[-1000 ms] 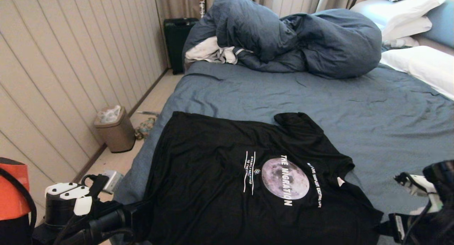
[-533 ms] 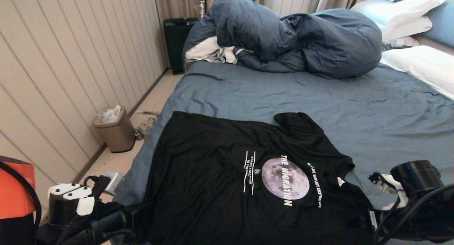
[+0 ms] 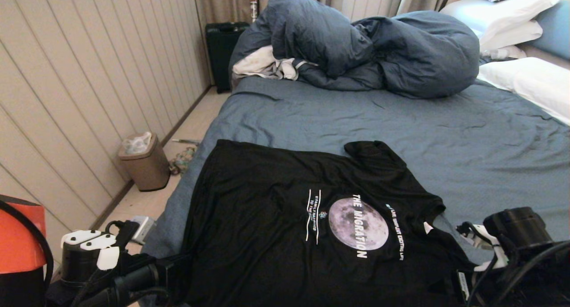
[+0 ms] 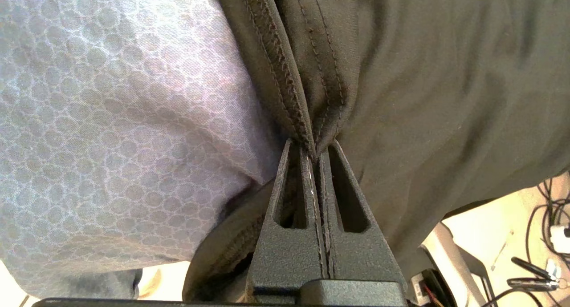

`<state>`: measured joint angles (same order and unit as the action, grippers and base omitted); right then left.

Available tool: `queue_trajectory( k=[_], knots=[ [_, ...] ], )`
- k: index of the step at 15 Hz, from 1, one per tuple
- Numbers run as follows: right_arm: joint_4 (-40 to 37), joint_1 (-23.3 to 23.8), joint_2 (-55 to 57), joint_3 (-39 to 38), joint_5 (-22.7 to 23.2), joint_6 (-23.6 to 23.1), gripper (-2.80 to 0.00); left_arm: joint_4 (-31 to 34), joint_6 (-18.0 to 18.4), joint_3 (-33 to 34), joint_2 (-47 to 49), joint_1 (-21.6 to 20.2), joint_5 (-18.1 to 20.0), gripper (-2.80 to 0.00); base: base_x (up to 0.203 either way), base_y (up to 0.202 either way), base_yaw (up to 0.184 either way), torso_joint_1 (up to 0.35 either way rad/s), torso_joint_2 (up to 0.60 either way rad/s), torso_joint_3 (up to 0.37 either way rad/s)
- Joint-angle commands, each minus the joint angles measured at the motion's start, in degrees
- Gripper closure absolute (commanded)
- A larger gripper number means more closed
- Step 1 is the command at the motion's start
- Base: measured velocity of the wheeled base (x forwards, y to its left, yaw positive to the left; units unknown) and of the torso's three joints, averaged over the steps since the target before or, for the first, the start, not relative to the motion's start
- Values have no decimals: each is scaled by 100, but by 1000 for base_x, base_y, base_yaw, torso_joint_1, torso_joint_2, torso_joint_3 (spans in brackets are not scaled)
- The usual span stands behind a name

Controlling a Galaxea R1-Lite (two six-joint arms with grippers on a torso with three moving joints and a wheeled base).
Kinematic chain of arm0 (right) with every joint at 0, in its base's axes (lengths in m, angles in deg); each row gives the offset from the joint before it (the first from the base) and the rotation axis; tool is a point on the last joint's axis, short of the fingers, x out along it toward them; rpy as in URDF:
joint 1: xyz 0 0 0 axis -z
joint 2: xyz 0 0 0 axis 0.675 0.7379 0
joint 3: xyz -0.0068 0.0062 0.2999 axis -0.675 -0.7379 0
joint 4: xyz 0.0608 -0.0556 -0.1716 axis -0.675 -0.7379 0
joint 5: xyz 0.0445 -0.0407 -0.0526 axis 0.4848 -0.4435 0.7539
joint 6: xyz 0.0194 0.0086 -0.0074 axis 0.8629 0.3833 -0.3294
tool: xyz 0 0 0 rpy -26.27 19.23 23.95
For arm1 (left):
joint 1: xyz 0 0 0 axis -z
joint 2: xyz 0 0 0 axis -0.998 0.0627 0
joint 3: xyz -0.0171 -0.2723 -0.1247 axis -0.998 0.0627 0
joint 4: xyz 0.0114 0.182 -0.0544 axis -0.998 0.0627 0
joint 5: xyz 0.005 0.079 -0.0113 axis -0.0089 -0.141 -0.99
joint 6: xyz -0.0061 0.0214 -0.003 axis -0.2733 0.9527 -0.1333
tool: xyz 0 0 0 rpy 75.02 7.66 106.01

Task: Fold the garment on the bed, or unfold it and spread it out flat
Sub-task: Fold the black T-shirt

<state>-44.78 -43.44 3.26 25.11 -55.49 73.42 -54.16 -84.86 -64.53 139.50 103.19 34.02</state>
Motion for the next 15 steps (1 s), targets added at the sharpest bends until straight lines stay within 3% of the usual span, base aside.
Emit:
queue_trajectory(
  k=[1, 10, 15],
  knots=[
    [6, -42, 43, -29, 14, -8, 0, -56, -10, 0, 10, 0, 8, 0, 0, 0, 0, 0, 0, 0],
    [24, -55, -68, -143, 60, 15, 0, -56, -1, 0, 70, -9, 8, 0, 0, 0, 0, 0, 0, 0],
    [7, 114, -675, 21, 371, 23, 0, -248, 22, 0, 12, -147, -1, 0, 0, 0, 0, 0, 0, 0]
  ],
)
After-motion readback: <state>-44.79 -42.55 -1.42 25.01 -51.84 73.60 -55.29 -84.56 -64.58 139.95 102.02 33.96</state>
